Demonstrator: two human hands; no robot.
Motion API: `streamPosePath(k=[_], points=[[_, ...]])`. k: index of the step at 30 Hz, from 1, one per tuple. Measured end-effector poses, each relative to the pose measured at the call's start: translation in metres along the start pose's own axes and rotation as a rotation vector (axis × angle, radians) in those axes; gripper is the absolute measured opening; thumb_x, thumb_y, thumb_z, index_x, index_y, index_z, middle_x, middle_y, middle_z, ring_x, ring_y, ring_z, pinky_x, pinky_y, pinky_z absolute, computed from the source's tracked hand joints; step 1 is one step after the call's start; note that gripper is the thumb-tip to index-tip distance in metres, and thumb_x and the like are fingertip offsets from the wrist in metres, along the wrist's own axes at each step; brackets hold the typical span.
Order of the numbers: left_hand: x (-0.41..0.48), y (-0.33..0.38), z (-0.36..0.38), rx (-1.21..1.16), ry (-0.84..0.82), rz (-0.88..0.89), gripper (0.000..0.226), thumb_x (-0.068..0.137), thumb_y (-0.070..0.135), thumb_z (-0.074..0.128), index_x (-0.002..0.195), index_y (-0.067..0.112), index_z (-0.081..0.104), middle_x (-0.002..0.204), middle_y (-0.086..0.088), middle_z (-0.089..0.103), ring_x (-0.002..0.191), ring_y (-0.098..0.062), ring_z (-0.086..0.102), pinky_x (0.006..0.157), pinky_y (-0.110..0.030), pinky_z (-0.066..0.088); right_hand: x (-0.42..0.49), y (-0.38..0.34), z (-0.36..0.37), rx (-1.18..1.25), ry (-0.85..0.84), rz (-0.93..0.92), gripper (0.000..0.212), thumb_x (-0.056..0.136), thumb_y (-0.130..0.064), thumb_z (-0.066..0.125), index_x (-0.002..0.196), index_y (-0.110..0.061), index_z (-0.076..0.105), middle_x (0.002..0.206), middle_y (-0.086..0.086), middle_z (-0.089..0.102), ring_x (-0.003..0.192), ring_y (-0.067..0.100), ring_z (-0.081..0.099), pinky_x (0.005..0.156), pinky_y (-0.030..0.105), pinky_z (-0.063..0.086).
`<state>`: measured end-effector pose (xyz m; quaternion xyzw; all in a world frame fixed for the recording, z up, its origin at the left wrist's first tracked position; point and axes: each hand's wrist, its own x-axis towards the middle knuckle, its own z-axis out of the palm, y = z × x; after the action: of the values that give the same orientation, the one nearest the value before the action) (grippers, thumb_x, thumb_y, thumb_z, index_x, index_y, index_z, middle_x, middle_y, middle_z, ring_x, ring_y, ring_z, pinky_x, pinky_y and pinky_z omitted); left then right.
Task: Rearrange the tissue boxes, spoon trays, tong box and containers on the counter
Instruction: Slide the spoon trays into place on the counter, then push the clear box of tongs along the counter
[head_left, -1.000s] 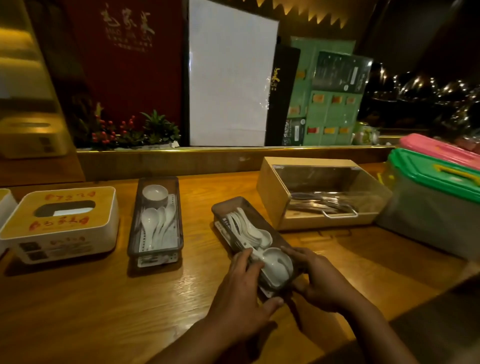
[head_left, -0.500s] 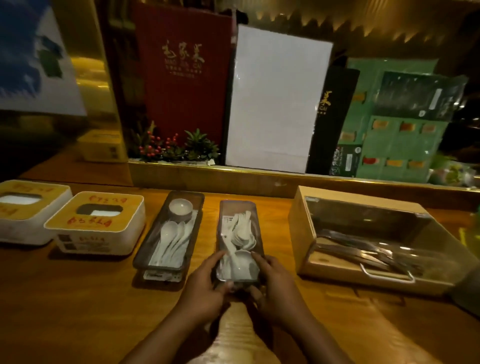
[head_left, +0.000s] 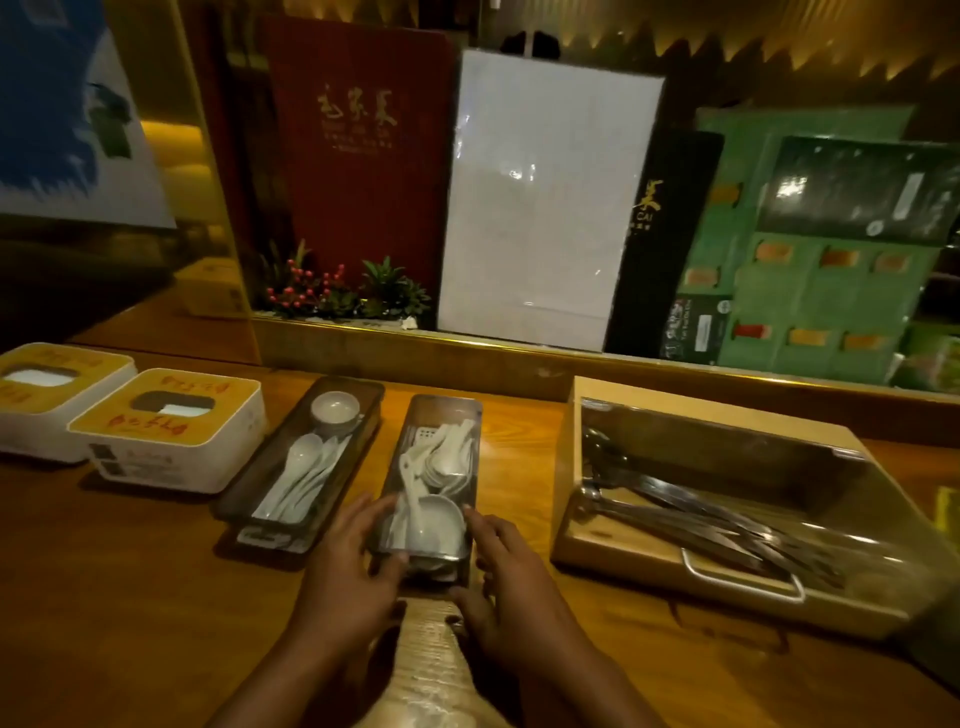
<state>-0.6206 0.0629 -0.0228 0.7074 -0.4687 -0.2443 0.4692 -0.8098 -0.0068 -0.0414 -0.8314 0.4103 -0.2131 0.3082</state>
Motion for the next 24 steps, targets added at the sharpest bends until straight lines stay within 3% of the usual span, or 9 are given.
streamPosePath(k=[2,5,8,13,15,18,21,24], points=[[-0.004,0.015,0.003,0.099,0.093,0.07,0.058,0.085,0.008,0.074,0.133,0.035,0.058,0.154,0.013,0.036,0.143,-0.012,0.032,0.11,-0.043,0.042,-0.012,0.004,-0.013,-0.008,0.015,0.01,0.08,0.09,-0.041,0.066,0.151,-0.051,0.016,0.153,-0.023,0.025,0.135,0.008,0.041,0.106,0.037,0.048],[-0.007,0.041,0.011,0.15,0.085,0.245,0.049,0.087,0.01,0.073,0.13,0.03,0.061,0.15,0.015,0.038,0.133,-0.002,0.032,0.105,-0.03,0.036,-0.033,0.006,-0.041,-0.082,0.088,0.024,0.065,0.091,-0.042,0.064,0.148,-0.047,0.032,0.144,-0.022,0.039,0.125,0.003,0.047,0.099,0.033,0.051],[-0.007,0.06,0.026,0.12,0.027,0.299,0.049,0.085,0.012,0.074,0.131,0.027,0.061,0.151,0.008,0.043,0.137,-0.012,0.039,0.105,-0.034,0.037,-0.061,0.004,-0.076,-0.089,0.179,0.046,0.051,0.09,-0.038,0.067,0.138,-0.042,0.049,0.132,-0.021,0.052,0.114,-0.002,0.054,0.092,0.029,0.053],[-0.011,0.076,0.058,0.081,-0.079,0.352,0.055,0.086,0.014,0.075,0.135,0.03,0.058,0.151,0.005,0.045,0.139,-0.017,0.04,0.105,-0.032,0.033,-0.104,0.036,-0.129,-0.195,0.538,0.161,0.039,0.087,-0.024,0.073,0.124,-0.029,0.062,0.118,-0.01,0.062,0.104,0.004,0.058,0.086,0.031,0.054],[-0.011,0.075,0.069,0.041,-0.117,0.353,0.057,0.087,0.016,0.074,0.138,0.032,0.054,0.151,0.005,0.045,0.139,-0.018,0.041,0.109,-0.038,0.038,-0.12,0.053,-0.148,-0.202,0.713,0.264,0.041,0.086,-0.018,0.075,0.124,-0.025,0.062,0.121,-0.003,0.062,0.108,0.009,0.057,0.088,0.033,0.054],[-0.013,0.08,0.087,-0.029,-0.172,0.303,0.062,0.088,0.02,0.073,0.143,0.033,0.048,0.149,0.005,0.045,0.136,-0.019,0.045,0.108,-0.049,0.045,-0.148,0.079,-0.179,-0.119,0.888,0.476,0.049,0.088,-0.022,0.072,0.134,-0.026,0.054,0.131,0.004,0.057,0.115,0.021,0.057,0.09,0.048,0.056],[-0.015,0.093,0.102,-0.057,-0.207,0.238,0.068,0.089,0.025,0.073,0.147,0.039,0.039,0.153,0.004,0.042,0.137,-0.02,0.044,0.106,-0.05,0.046,-0.162,0.104,-0.2,0.016,0.862,0.64,0.06,0.09,-0.03,0.069,0.142,-0.038,0.042,0.137,0.003,0.056,0.121,0.026,0.056,0.093,0.055,0.054],[-0.008,0.107,0.115,-0.092,-0.201,0.173,0.073,0.089,0.031,0.072,0.15,0.039,0.033,0.154,0.001,0.043,0.136,-0.022,0.045,0.103,-0.05,0.047,-0.165,0.122,-0.204,0.188,0.871,0.73,0.056,0.092,-0.032,0.066,0.141,-0.044,0.04,0.128,-0.001,0.061,0.113,0.024,0.059,0.088,0.051,0.054]])
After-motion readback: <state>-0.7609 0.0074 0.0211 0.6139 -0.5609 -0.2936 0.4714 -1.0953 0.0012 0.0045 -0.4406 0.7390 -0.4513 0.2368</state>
